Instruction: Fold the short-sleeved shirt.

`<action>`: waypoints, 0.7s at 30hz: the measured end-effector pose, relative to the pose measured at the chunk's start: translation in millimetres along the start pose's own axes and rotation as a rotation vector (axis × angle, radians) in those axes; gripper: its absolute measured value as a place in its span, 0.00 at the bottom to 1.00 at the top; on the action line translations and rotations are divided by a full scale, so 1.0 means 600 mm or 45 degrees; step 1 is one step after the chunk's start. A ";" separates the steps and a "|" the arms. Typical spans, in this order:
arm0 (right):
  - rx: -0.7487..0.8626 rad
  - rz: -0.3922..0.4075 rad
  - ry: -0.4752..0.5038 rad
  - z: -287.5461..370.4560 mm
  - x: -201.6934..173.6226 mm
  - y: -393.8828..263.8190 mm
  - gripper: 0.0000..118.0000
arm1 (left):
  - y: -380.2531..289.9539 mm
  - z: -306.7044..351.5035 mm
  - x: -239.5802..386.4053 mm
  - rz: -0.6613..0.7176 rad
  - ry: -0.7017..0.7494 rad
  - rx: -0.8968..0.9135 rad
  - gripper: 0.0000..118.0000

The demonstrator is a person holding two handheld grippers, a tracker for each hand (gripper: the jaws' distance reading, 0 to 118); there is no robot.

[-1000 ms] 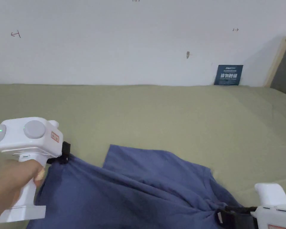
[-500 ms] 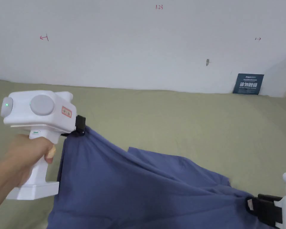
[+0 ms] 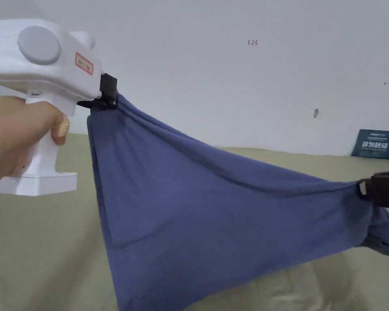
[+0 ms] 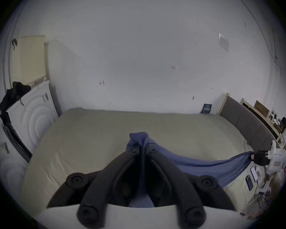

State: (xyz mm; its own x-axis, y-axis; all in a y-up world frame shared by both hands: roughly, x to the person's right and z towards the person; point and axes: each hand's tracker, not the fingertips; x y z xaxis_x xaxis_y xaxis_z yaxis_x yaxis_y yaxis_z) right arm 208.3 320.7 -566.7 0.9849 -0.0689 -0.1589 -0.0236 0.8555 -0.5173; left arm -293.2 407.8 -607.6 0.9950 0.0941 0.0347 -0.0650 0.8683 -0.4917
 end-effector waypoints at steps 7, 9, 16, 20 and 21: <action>0.180 0.077 -0.047 -0.037 -0.032 0.143 0.04 | 0.094 0.019 -0.023 -0.014 0.080 0.123 0.06; 0.215 0.098 -0.061 -0.050 -0.042 0.176 0.04 | 0.115 0.019 -0.024 -0.031 0.103 0.185 0.06; 0.301 0.056 -0.122 -0.098 -0.063 0.250 0.04 | 0.179 0.005 -0.025 0.004 0.152 0.251 0.06; 0.310 0.067 -0.161 -0.125 -0.072 0.265 0.04 | 0.195 -0.009 -0.019 -0.005 0.187 0.256 0.06; 0.304 0.084 -0.172 -0.130 -0.075 0.265 0.04 | 0.192 -0.013 -0.019 -0.010 0.191 0.258 0.06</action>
State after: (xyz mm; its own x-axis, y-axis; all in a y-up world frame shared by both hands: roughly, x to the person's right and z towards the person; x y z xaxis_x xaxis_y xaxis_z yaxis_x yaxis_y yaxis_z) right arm 147.0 419.6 -707.2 0.9969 0.0459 -0.0640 -0.0629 0.9536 -0.2945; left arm -311.4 503.3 -671.3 0.9947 0.0270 -0.0989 -0.0562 0.9502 -0.3066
